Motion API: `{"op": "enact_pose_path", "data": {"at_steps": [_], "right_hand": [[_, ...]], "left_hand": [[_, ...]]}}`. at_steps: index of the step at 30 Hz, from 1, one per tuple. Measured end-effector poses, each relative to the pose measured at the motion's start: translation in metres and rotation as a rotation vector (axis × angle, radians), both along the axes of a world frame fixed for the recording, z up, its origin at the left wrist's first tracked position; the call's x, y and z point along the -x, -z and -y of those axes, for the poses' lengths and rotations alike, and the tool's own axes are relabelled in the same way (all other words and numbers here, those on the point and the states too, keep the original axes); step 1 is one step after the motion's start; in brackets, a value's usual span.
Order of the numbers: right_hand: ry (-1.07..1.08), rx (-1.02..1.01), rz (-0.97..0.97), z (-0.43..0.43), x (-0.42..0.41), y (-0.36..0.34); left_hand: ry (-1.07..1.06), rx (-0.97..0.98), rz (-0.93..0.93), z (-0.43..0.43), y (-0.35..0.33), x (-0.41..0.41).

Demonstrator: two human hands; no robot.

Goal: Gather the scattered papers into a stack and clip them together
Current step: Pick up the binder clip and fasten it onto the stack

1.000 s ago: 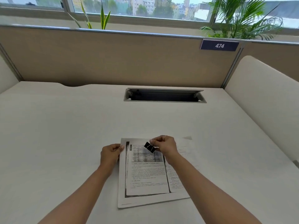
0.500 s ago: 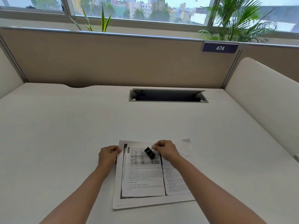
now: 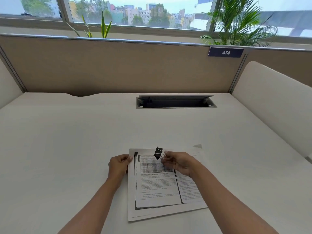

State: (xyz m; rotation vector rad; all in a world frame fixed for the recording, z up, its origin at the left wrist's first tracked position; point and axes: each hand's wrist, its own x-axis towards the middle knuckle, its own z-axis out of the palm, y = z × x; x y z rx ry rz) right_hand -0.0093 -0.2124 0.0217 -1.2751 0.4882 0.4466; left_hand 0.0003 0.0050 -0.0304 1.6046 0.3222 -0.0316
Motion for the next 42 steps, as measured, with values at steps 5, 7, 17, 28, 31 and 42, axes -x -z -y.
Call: {"op": "enact_pose_path", "data": {"at_steps": [5, 7, 17, 28, 31, 42], "right_hand": [[0.069, -0.086, -0.034, 0.001, 0.005, -0.004], [0.084, -0.064, -0.04, 0.003, 0.007, -0.002], [0.229, -0.193, 0.037, 0.005, 0.012, 0.003], [0.246, -0.182, 0.069, 0.011, 0.013, 0.01], [0.263, -0.201, 0.08, 0.012, 0.012, 0.01], [0.194, -0.276, 0.069, 0.009, 0.013, 0.01]], "left_hand": [[-0.003, 0.027, 0.007, -0.001, 0.003, -0.001], [0.005, 0.041, 0.007, -0.002, 0.004, -0.002], [0.007, 0.034, 0.057, -0.003, 0.007, -0.002], [-0.019, 0.049, 0.041, -0.001, 0.002, 0.002], [-0.017, 0.051, 0.041, 0.0, 0.0, 0.002], [0.0, 0.034, 0.04, -0.002, 0.001, 0.001]]}}
